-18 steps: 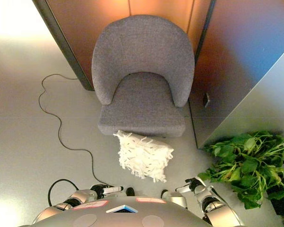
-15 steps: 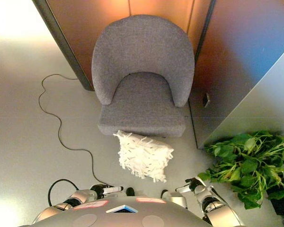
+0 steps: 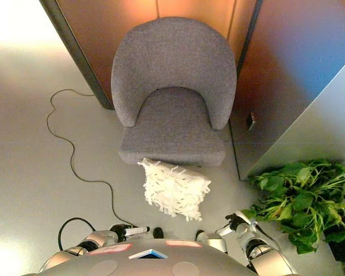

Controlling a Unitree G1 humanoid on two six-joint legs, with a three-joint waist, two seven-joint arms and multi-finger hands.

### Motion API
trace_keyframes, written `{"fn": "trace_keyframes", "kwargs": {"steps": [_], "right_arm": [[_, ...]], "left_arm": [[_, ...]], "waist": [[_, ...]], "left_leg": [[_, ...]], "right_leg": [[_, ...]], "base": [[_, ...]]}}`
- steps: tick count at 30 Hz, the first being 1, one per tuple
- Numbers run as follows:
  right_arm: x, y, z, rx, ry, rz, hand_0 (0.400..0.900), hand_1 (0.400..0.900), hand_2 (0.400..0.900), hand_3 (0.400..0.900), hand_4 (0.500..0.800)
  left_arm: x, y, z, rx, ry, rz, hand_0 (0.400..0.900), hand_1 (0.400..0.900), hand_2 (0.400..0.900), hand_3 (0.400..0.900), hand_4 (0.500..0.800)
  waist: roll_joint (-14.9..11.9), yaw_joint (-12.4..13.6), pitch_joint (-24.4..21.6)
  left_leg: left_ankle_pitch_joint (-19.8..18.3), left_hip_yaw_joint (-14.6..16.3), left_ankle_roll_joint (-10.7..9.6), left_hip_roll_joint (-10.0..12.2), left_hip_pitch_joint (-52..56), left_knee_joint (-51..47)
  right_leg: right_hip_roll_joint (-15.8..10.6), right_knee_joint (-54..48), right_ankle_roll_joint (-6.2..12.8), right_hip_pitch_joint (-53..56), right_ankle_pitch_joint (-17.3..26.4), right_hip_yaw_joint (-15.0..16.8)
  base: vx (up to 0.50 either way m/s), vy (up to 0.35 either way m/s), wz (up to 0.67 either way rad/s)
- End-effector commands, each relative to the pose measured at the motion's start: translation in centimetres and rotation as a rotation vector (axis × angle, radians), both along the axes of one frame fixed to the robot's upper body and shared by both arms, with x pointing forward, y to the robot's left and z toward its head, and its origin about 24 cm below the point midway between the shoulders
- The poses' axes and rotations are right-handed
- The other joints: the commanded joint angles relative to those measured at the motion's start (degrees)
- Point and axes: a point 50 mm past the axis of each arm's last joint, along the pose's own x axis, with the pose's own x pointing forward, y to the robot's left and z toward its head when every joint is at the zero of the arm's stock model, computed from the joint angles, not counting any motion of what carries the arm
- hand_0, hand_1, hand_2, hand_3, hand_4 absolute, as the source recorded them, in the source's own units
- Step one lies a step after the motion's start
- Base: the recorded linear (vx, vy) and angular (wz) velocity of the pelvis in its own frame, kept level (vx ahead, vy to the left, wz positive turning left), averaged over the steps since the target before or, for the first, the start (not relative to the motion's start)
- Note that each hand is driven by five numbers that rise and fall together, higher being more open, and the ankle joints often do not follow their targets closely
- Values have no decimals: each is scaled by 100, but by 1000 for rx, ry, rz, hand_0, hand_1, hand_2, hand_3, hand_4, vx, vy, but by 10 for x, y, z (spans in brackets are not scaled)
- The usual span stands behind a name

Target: Pick up the pillow and put it on the sofa.

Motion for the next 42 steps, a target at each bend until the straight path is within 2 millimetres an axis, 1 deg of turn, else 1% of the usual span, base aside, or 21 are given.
{"fn": "trace_keyframes", "kwargs": {"steps": [1, 3, 5, 6, 7, 11, 15, 20, 23, 27, 31, 35, 36, 37, 39, 40, 41, 42], "right_arm": [[62, -15, 24, -124, -192, 113, 900, 900, 900, 900, 800], [78, -17, 31, -147, -249, 126, 900, 900, 900, 900, 800], [100, -20, 44, -171, -339, 131, 900, 900, 900, 900, 800], [106, -21, 47, -177, -360, 128, 900, 900, 900, 900, 800], [120, -24, 57, -196, -416, 123, 900, 900, 900, 900, 800], [159, -33, 88, -248, -573, 99, 900, 900, 900, 900, 800], [184, -38, 114, -290, -705, 81, 900, 900, 900, 900, 800], [211, -46, 149, -347, -840, 52, 900, 900, 900, 900, 800], [221, -54, 168, -379, -896, 30, 900, 900, 900, 900, 800], [231, -64, 190, -425, -953, 3, 900, 900, 900, 900, 800], [238, -79, 216, -504, -1004, -35, 900, 900, 900, 900, 800], [238, -100, 244, -609, -1116, -144, 900, 900, 900, 900, 800], [238, -107, 256, -660, -1160, -161, 900, 900, 900, 900, 800], [238, -112, 264, -690, -1181, -163, 900, 900, 900, 900, 800], [238, -122, 280, -705, -1206, -172, 900, 900, 900, 900, 800], [238, -125, 285, -702, -1206, -173, 900, 900, 900, 900, 800], [237, -128, 288, -711, -1209, -168, 900, 900, 900, 900, 800], [237, -127, 279, -731, -1209, -187, 900, 900, 900, 900, 800]], "left_arm": [[29, 18, 9, 33, -101, 113, 900, 900, 900, 900, 800], [36, 19, 11, 13, -148, 170, 900, 900, 900, 900, 800], [47, 21, 16, -3, -207, 199, 900, 900, 900, 900, 800], [51, 22, 17, -7, -223, 204, 900, 900, 900, 900, 800], [59, 22, 20, -23, -259, 212, 900, 900, 900, 900, 800], [79, 21, 29, -104, -367, 238, 900, 900, 900, 900, 800], [95, 21, 40, -155, -481, 243, 900, 900, 900, 900, 800], [116, 21, 59, -222, -629, 250, 900, 900, 900, 900, 800], [122, 17, 69, -277, -698, 247, 900, 900, 900, 900, 800], [121, 17, 77, -324, -751, 244, 900, 900, 900, 900, 800], [114, 20, 81, -352, -779, 240, 900, 900, 900, 900, 800], [106, 24, 81, -354, -789, 256, 900, 900, 900, 900, 800], [102, 25, 81, -354, -791, 256, 900, 900, 900, 900, 800], [101, 26, 81, -355, -792, 256, 900, 900, 900, 900, 800], [96, 29, 81, -357, -792, 256, 900, 900, 900, 900, 800], [94, 29, 81, -357, -789, 256, 900, 900, 900, 900, 800], [91, 29, 80, -358, -779, 258, 900, 900, 900, 900, 800], [92, 25, 79, -368, -770, 245, 900, 900, 900, 900, 800]], "waist": [[-220, 239, 531], [-197, 306, 660], [-176, 375, 925], [-166, 382, 995], [-119, 418, 1204], [101, 504, 1743], [320, 612, 2137], [541, 751, 2535], [670, 818, 2725], [817, 901, 2833], [906, 979, 2833], [946, 1010, 2833], [957, 1011, 2833], [964, 1012, 2833], [978, 1013, 2833], [983, 1011, 2833], [965, 988, 2833], [1030, 1036, 2833]], "left_leg": [[-790, -232, 140, -256, -11, 196], [-779, -292, 148, -263, -266, 378], [-757, -380, 131, -285, -678, 716], [-750, -419, 123, -295, -801, 806], [-703, -506, 103, -323, -1036, 956], [-542, -670, 84, -395, -1637, 1209], [-418, -812, 101, -507, -2218, 1463], [-378, -920, 129, -688, -2840, 1819], [-442, -911, 145, -770, -3190, 2172], [-509, -850, 171, -785, -3642, 2553], [-577, -777, 220, -746, -4111, 2887], [-660, -740, 280, -714, -4378, 3129], [-683, -733, 293, -709, -4430, 3189], [-702, -731, 298, -709, -4460, 3236], [-746, -730, 308, -710, -4518, 3334], [-756, -725, 307, -707, -4534, 3359], [-957, -716, 283, -729, -4465, 3460], [-966, -714, 277, -745, -4460, 3489]], "right_leg": [[-162, 366, 381, -314, -313, -85], [-198, 509, 343, -532, -325, -133], [-241, 709, 277, -818, -336, -193], [-251, 766, 263, -909, -337, -212], [-268, 896, 228, -1102, -331, -252], [-323, 1360, 158, -1728, -391, -340], [-386, 2023, 98, -2422, -550, -459], [-522, 2727, 57, -3093, -748, -555], [-639, 3229, -3, -3462, -931, -600], [-738, 3714, -83, -3897, -1094, -626], [-784, 4154, -152, -4379, -1231, -603], [-762, 4470, -207, -4674, -1348, -532], [-750, 4544, -218, -4729, -1376, -507], [-752, 4588, -222, -4755, -1394, -497], [-749, 4685, -235, -4808, -1430, -483], [-745, 4706, -238, -4822, -1439, -475], [-761, 4818, -191, -4770, -1639, -402], [-747, 4855, -189, -4763, -1677, -397]], "base": [[-89, -67, 20], [-106, -62, 21], [-156, -52, 23], [-206, -39, 26], [-175, -22, 24], [-186, 1, 23], [-132, -3, 23], [-105, 10, 20], [-62, 40, 14], [-25, 48, 7], [0, 0, 0], [16, 10, -5], [22, 6, -6], [25, 11, -7], [44, 14, -7], [140, 3, -7], [135, 10, 0], [135, 21, 6]]}}
